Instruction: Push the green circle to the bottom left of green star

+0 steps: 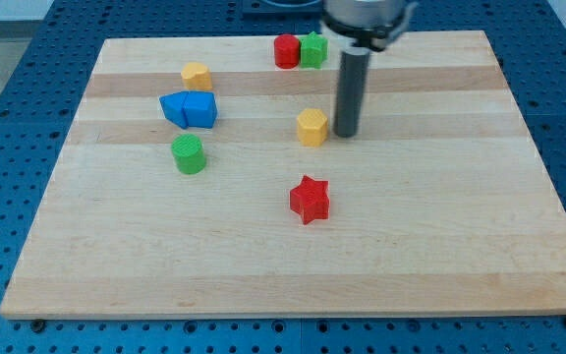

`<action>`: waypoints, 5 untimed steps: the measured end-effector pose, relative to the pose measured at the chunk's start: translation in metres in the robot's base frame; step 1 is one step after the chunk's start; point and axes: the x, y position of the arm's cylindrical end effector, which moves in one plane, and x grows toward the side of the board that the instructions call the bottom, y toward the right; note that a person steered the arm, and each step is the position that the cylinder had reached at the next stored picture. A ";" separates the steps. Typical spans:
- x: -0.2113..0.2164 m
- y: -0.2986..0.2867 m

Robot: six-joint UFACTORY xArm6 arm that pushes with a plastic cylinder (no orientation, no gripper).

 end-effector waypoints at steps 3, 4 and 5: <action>-0.004 -0.091; 0.018 -0.083; 0.022 -0.104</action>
